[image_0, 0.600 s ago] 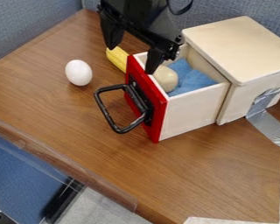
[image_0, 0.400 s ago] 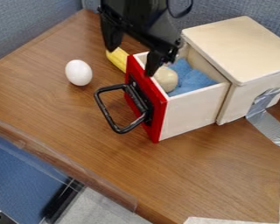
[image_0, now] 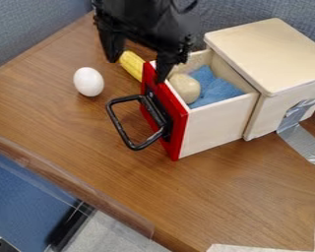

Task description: Take the thing out of the drawer and put it on the left side of the table

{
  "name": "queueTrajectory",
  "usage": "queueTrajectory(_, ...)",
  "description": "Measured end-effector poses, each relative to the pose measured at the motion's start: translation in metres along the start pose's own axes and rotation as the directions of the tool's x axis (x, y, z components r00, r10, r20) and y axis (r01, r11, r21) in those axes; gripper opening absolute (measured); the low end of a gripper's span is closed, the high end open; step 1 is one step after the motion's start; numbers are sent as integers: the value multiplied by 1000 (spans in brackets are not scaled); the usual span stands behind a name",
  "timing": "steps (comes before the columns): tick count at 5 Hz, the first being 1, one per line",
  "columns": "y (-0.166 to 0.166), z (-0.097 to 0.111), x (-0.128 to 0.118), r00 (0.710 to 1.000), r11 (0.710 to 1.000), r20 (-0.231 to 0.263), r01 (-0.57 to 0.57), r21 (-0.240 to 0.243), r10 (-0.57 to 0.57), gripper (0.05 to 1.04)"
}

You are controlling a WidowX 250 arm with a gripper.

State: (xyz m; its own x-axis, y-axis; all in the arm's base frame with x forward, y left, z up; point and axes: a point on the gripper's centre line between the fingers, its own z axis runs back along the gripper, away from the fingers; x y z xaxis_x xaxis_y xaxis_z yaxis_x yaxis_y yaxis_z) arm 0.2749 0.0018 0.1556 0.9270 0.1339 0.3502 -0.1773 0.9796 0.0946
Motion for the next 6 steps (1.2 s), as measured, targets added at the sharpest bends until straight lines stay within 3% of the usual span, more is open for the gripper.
queueTrajectory(1,3,1,14,995,995,17,-97,-16,98,999)
queueTrajectory(2,-4,-14,32,984,984,-17,-177,-23,177,999)
queueTrajectory(3,-16,-25,51,979,979,-16,-205,8,206,999)
queueTrajectory(6,-33,-69,55,972,973,-66,-224,58,228,999)
